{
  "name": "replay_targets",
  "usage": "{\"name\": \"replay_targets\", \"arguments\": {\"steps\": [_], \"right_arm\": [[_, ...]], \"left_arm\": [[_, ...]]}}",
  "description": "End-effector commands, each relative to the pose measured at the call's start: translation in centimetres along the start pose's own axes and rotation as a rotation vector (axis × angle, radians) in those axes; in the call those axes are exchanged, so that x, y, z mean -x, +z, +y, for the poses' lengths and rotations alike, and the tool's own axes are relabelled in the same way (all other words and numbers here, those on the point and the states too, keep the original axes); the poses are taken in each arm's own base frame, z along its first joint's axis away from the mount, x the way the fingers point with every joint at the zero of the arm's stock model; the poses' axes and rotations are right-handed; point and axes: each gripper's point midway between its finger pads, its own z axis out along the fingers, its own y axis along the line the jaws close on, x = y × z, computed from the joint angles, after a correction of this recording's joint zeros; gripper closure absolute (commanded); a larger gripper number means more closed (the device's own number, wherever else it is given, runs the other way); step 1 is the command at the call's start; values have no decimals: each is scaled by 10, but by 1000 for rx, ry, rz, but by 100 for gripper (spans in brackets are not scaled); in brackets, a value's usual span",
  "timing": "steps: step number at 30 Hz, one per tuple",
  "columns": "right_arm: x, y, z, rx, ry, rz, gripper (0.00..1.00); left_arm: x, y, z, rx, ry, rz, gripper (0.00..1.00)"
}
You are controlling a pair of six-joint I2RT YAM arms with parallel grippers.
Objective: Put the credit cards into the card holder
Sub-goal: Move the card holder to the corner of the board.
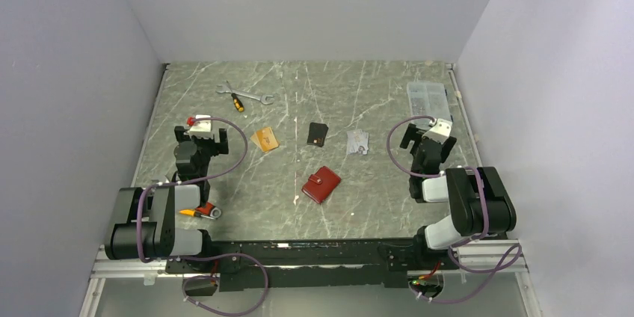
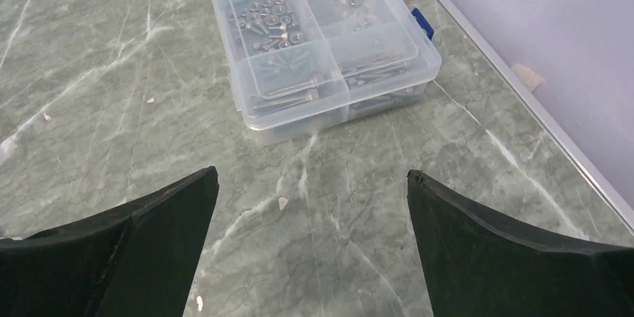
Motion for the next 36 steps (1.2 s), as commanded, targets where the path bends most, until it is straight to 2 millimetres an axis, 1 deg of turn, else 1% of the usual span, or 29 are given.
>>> {"name": "replay_targets", "arguments": {"steps": [1, 3, 4, 6, 7, 8, 9, 10, 11, 12, 13, 15, 16, 18, 19, 20, 21, 22, 24, 26, 28, 31, 33, 36], "right_arm": [[24, 0, 1, 4, 31, -85, 0], [26, 1, 4, 12, 24, -66, 0], [33, 1, 6, 11, 16, -78, 0], [43, 6, -2, -89, 43, -11, 0], [40, 6, -9, -145, 50, 65, 0], [57, 11, -10, -189, 122, 69, 0], [63, 11, -13, -236, 190, 94, 0], [65, 9, -16, -283, 269, 124, 0], [64, 6, -16, -311, 358, 162, 0], [65, 7, -2, -234, 417, 209, 0], [69, 10, 3, -156, 455, 229, 0], [82, 9, 21, -38, 493, 254, 0], [88, 7, 31, 17, 480, 270, 0], [94, -2, 52, 94, 428, 314, 0], [94, -11, 67, 111, 368, 333, 0], [95, -23, 86, 135, 303, 340, 0], [95, -36, 101, 164, 251, 343, 0], [94, -49, 114, 187, 209, 341, 0], [85, -77, 138, 243, 151, 357, 0], [69, -103, 154, 270, 142, 408, 0], [51, -130, 170, 325, 137, 457, 0], [20, -168, 188, 403, 127, 529, 2], [1, -185, 196, 435, 124, 584, 3], [-19, -203, 204, 481, 127, 647, 7]], "left_arm": [[8, 2, -1, -4, -20, -30, 1], [8, 2, -1, -6, -20, -27, 1], [8, 3, -2, -8, -20, -24, 1], [9, 3, -2, -11, -19, -28, 1], [12, 2, -2, -17, -14, -46, 1], [15, 0, -6, -45, -10, -44, 1], [20, -1, -7, -65, -8, -23, 1], [34, -1, -8, -88, 10, -9, 1], [40, -1, -9, -108, 21, 43, 1], [52, 0, -9, -120, 26, 75, 1], [58, -3, -10, -139, 26, 127, 1], [68, -12, -15, -195, 31, 218, 1], [68, -19, -17, -216, 19, 278, 1], [71, -34, -25, -273, 2, 367, 1], [71, -43, -30, -312, -4, 412, 1], [78, -50, -35, -354, -3, 431, 1], [74, -61, -42, -405, -10, 475, 1], [79, -69, -49, -452, -23, 491, 1], [81, -84, -62, -525, -69, 516, 1], [83, -97, -81, -619, -128, 524, 1], [80, -105, -96, -676, -159, 539, 1], [75, -117, -126, -778, -140, 567, 1], [73, -121, -140, -820, -133, 571, 1], [66, -129, -165, -888, -114, 601, 1]]}}
